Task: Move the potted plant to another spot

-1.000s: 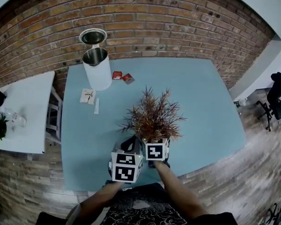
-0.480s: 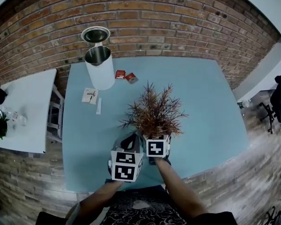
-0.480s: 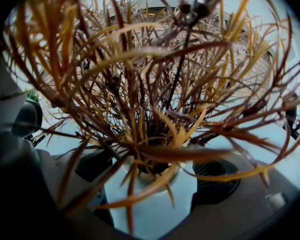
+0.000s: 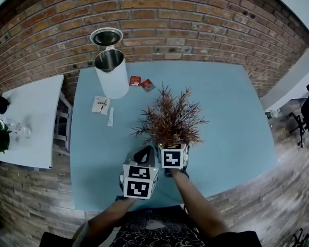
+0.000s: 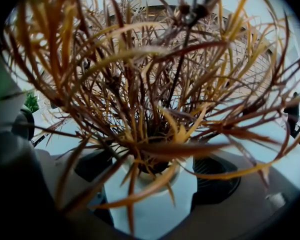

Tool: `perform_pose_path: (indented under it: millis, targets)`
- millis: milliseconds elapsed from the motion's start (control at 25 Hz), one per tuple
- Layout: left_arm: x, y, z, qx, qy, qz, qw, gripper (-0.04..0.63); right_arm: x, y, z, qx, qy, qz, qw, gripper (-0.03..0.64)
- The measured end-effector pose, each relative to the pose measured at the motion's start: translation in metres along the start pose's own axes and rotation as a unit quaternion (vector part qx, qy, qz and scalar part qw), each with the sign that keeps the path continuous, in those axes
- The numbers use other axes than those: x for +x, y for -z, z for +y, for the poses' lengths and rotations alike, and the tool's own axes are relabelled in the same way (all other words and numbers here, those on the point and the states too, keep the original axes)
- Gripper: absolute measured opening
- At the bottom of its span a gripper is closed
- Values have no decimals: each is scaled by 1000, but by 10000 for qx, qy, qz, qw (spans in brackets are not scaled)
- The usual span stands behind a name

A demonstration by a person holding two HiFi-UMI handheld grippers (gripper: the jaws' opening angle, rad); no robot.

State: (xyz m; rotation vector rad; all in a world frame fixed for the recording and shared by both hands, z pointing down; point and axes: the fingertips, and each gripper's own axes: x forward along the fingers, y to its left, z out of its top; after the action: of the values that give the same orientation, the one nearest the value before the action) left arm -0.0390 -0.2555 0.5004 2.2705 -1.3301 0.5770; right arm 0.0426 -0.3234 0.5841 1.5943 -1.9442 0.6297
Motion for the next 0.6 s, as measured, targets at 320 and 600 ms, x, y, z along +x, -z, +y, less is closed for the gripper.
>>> perform_pose_path:
  millis: [320, 600]
  targets:
    - [6, 2, 4, -1, -20, 90, 10000, -2, 13, -9, 1, 9, 3, -34, 10000, 495]
    - [9, 2, 13, -39, -79, 134, 9999, -2, 23, -20, 0, -24, 16, -76, 10000, 495]
